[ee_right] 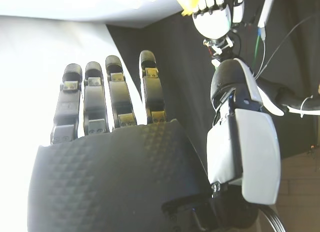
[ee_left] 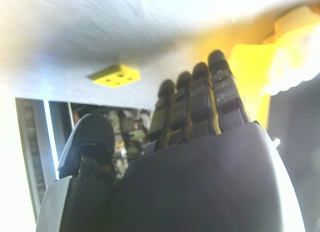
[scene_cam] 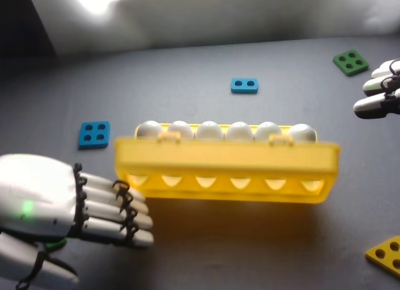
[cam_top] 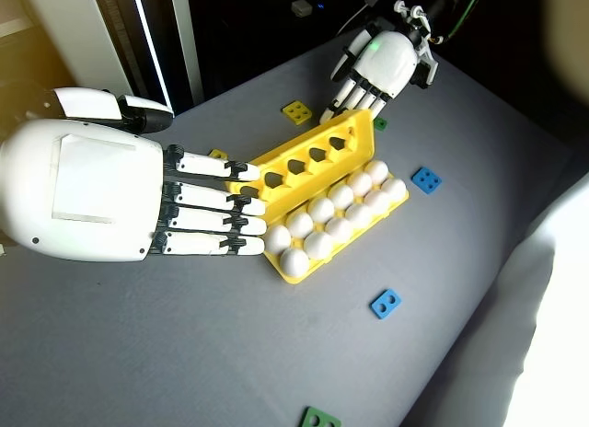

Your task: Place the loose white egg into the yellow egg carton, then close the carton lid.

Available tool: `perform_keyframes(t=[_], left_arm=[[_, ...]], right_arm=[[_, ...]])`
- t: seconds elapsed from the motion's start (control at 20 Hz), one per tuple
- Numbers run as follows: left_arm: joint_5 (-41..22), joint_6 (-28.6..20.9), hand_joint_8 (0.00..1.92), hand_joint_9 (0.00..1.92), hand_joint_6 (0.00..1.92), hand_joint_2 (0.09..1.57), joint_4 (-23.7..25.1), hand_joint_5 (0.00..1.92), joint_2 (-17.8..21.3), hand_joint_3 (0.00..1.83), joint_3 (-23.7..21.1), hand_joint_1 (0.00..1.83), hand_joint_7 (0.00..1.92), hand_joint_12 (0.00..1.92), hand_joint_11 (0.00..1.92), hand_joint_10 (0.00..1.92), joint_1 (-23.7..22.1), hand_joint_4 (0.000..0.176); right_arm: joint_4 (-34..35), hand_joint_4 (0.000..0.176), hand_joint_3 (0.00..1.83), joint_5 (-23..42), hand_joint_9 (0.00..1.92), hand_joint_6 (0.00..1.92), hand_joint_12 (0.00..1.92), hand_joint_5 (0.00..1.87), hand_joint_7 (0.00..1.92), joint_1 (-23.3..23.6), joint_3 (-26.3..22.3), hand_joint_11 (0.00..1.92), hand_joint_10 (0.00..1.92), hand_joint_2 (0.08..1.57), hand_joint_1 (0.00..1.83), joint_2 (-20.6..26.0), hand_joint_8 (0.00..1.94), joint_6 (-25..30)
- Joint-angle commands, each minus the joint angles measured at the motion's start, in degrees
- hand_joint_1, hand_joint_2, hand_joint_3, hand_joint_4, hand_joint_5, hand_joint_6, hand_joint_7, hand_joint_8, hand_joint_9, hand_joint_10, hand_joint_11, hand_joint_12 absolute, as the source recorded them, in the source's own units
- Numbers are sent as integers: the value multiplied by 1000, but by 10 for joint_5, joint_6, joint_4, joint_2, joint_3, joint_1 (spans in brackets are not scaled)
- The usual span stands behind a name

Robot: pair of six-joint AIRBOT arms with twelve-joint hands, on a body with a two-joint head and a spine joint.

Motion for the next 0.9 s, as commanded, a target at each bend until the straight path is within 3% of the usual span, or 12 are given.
perform_keyframes(t=[0.0, 0.05, 0.4, 0.5, 0.55, 0.75, 0.85], left_arm=[[-35, -5, 0, 0, 0, 1491, -36, 0, 2, 0, 6, 0, 0, 0, 0, 0, -8, 0], [-35, -11, 0, 0, 0, 1488, -38, 0, -1, 0, 14, 0, 0, 0, 0, 0, -17, 0], [-41, -24, 0, 0, 0, 1483, -48, 0, -9, 0, 51, 0, 0, 0, 0, 0, -43, 0], [-41, -24, 0, 0, 0, 1480, -48, 0, -13, 0, 57, 0, 0, 0, 0, 0, -44, 0], [-41, -24, 0, 0, 0, 1478, -48, 0, -13, 0, 59, 0, 0, 0, 0, 0, -44, 0], [-48, -21, 0, 0, 0, 1464, -52, 0, -1, 0, 66, 0, 0, 0, 0, 0, -46, 0], [-48, -19, 0, 0, 0, 1460, -58, 0, -1, 0, 75, 0, 0, 0, 0, 0, -45, 0]], right_arm=[[30, 144, 0, 26, 0, 7, 0, 200, 91, 5, 0, 0, 0, 1147, 0, 8, 5, 5], [29, 130, 4, 26, 0, 17, 0, 238, 110, 5, 0, 0, 0, 1159, 0, 8, 9, 5], [26, 122, 4, 27, 25, 0, 0, 243, 158, 6, -2, 0, 3, 1176, 0, 8, 3, 7], [23, 112, 5, 27, 53, 9, 0, 272, 186, 6, -4, 0, 11, 1181, 0, 8, 11, 7], [21, 119, 0, 27, 56, 1, 0, 256, 185, 7, -6, 0, 11, 1172, 0, 8, 9, 7], [16, 116, 4, 27, 54, 4, 0, 263, 182, 7, -11, 0, 7, 1182, 0, 10, 4, 7], [16, 128, 0, 27, 41, 0, 0, 249, 165, 8, -12, 0, 1, 1171, 0, 10, 0, 7]])
